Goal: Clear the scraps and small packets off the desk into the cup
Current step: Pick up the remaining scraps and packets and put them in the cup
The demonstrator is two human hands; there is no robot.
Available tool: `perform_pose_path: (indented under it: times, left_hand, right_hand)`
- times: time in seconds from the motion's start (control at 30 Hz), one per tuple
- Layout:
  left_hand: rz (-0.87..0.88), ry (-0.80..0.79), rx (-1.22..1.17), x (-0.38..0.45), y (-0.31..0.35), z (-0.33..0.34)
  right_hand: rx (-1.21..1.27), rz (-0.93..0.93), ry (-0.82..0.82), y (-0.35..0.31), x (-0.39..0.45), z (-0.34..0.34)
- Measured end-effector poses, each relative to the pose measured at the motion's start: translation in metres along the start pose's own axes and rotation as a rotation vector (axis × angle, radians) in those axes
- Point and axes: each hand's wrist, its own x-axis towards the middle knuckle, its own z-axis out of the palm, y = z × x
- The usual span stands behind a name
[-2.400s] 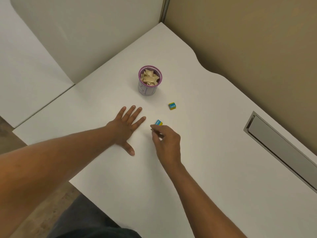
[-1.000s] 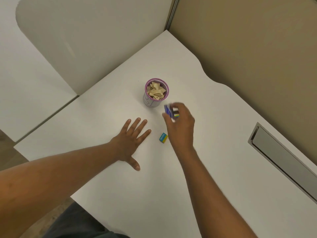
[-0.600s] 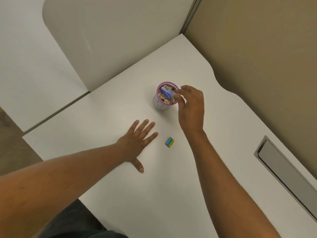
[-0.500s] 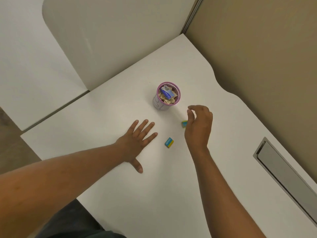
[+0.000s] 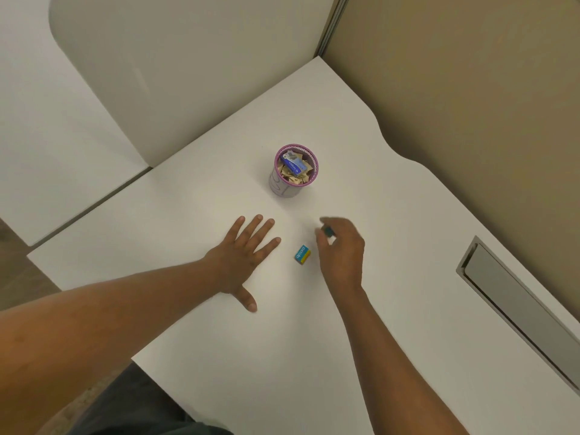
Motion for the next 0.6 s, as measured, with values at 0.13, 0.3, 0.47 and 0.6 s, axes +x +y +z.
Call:
perform_pose_path:
  times: [0.13,0.3,0.47,0.6]
  left_hand:
    - [0.011,-0.010,-0.008,0.002,-0.001,0.002]
    - [0.002,0.008,-0.020,0.002,-0.001,0.005]
    - [0.001,0.012,-0.027,0.004,-0.001,0.007]
    - [-0.004,0.004,-0.025,0.004,-0.001,0.006]
  right_hand:
    - [0.117,-0.179,0.129,-0.059,0.040,0.002]
    - [0.034,-0.140,0.068,-0.077,0.088,0.015]
    - [-0.114,-0.092,0.071,-0.076,0.111,0.027]
    - [-0.101,-0.048,-0.014,-0.072,0.117,0.027]
